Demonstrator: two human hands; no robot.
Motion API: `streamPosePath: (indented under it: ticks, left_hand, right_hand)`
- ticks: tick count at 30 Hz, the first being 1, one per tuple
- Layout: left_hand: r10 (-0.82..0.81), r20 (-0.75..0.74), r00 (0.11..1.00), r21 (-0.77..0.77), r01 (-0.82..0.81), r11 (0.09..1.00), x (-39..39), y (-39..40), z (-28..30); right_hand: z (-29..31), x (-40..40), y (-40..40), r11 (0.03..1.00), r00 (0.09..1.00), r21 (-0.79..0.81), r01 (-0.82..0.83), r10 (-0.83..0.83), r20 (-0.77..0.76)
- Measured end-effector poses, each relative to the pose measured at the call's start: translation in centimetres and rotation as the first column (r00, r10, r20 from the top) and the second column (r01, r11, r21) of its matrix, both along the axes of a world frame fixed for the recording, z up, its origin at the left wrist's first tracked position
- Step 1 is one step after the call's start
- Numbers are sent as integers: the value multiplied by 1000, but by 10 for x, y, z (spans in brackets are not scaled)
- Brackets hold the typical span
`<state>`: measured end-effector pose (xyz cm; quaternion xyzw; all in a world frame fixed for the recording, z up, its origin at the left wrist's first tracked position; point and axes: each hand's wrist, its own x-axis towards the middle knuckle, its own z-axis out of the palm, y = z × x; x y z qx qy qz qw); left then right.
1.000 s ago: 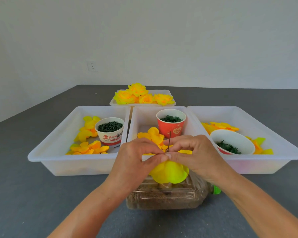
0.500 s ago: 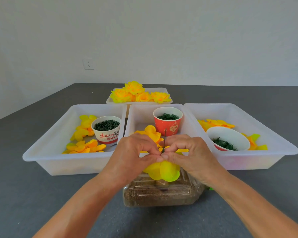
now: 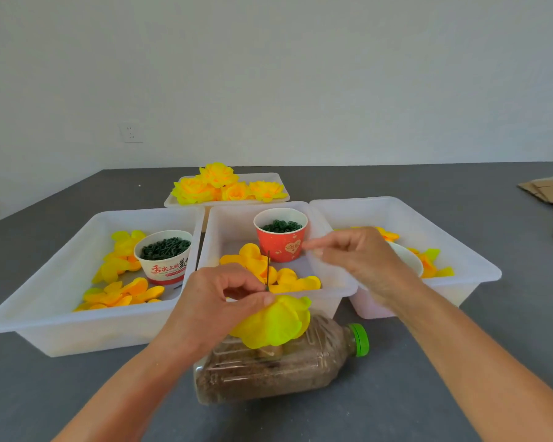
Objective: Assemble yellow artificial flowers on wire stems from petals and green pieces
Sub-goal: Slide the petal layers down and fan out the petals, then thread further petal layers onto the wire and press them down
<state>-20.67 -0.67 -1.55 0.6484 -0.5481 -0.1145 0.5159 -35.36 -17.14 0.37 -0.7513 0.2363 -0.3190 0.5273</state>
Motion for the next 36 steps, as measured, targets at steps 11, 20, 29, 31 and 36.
streamPosePath:
  ticks: [11, 20, 29, 31, 36]
  left_hand:
    - [-17, -56, 998, 8, 18, 1000, -3, 0, 2]
    - [43, -34, 999, 8, -42, 999, -7, 3, 4]
    - [32, -15, 999, -13, -33, 999, -7, 3, 2]
    - [32, -8, 999, -14, -32, 999, -6, 2, 2]
    - [27, -26, 999, -23, -27, 999, -6, 2, 1]
  right_hand:
    - [-15, 31, -138, 853, 588, -504, 139, -480, -651]
    - [-28, 61, -152, 870, 399, -492, -11, -448, -800]
    - [-26, 71, -158, 828, 377, -557, 65, -537, -755]
    - [-27, 71, -158, 827, 406, -558, 68, -534, -742]
    - [-21, 51, -166, 797, 480, -560, 227, -592, -647]
